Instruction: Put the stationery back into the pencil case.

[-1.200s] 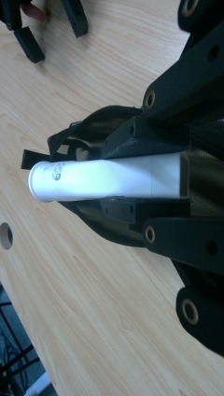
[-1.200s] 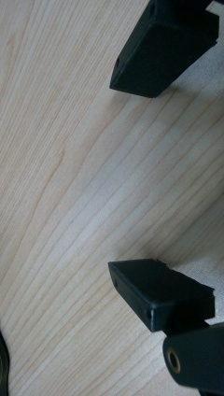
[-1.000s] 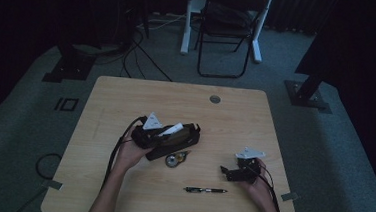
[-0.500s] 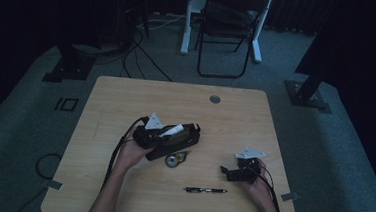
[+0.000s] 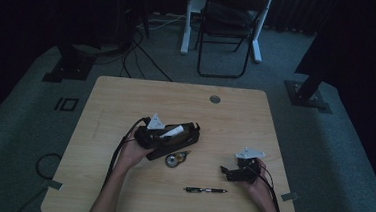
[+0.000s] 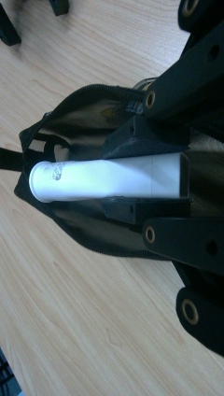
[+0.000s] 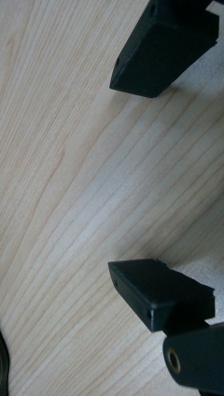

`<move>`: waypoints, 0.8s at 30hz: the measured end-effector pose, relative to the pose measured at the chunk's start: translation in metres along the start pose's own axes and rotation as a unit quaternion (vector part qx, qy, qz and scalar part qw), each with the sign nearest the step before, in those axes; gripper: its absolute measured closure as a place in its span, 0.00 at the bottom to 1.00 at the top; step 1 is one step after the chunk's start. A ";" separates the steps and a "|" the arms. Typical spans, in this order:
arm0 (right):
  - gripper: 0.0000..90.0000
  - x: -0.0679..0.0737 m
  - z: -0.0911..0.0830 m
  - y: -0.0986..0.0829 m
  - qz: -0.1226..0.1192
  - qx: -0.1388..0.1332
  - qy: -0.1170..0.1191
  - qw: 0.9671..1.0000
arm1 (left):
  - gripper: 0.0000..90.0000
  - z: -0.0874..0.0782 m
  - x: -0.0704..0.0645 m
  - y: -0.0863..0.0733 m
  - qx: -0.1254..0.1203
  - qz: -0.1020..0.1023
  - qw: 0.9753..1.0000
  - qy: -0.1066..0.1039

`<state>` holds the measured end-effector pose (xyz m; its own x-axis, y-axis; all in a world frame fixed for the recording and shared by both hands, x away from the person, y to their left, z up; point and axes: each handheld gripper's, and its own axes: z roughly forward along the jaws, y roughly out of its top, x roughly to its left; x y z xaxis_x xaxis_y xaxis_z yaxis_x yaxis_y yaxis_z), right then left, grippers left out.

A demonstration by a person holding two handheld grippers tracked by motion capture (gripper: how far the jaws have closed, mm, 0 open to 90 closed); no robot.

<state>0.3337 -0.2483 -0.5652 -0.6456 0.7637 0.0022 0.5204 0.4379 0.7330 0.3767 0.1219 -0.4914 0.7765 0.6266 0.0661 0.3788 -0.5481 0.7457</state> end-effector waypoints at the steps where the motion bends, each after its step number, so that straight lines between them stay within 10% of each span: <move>1: 0.13 0.000 0.000 0.000 0.000 0.000 0.000 1.000 | 0.79 0.001 -0.001 0.000 0.001 0.000 1.000 -0.001; 24: 0.13 0.000 0.000 0.000 -0.001 0.000 0.000 1.000 | 0.78 0.011 0.000 -0.004 0.038 -0.001 0.999 -0.019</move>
<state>0.3336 -0.2483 -0.5651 -0.6466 0.7628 0.0017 0.5199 0.4391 0.7327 0.3811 0.1178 -0.5018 0.7933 0.6076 0.0390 0.4165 -0.5882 0.6933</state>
